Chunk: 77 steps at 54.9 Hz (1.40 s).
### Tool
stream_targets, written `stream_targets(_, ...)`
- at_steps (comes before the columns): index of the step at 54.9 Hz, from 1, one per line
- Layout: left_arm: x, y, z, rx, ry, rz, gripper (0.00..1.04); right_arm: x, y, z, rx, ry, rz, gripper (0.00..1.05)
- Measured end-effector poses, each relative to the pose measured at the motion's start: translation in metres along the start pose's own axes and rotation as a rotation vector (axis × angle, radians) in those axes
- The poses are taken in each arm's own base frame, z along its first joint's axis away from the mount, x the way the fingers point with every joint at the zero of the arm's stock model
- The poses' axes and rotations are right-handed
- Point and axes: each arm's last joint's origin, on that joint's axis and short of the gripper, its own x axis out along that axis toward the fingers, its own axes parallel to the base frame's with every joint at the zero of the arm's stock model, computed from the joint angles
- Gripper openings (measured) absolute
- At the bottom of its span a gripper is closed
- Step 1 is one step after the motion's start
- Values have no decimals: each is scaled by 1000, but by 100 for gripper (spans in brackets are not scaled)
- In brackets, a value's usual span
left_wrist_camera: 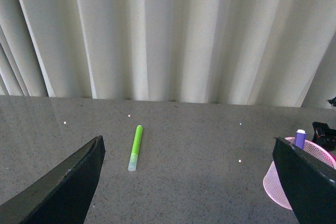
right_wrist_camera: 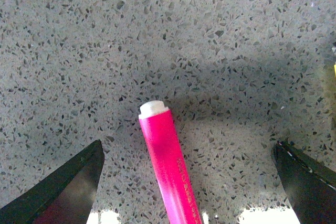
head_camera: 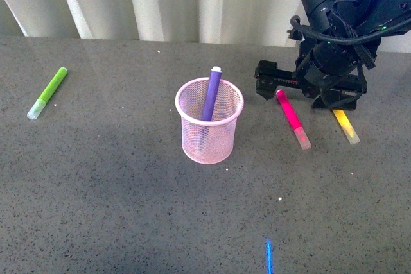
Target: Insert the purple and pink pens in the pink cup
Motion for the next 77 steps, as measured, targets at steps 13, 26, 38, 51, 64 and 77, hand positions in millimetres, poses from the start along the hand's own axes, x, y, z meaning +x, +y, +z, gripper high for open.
stream_targets(13,0,0,0,0,0,0,98,3,-7,7,8,-13,-10,62)
stream_targets(26,0,0,0,0,0,0,98,4,-22,12,33,-17,-18,21)
stream_targets(38,0,0,0,0,0,0,98,4,-28,16,42,-60,11,11)
stream_targets(51,0,0,0,0,0,0,98,-44,-18,28,81,-332,237,11)
stream_targets(64,0,0,0,0,0,0,98,-185,14,27,-20,-822,633,11)
stream_targets(77,0,0,0,0,0,0,98,-215,44,-17,-149,-909,769,11)
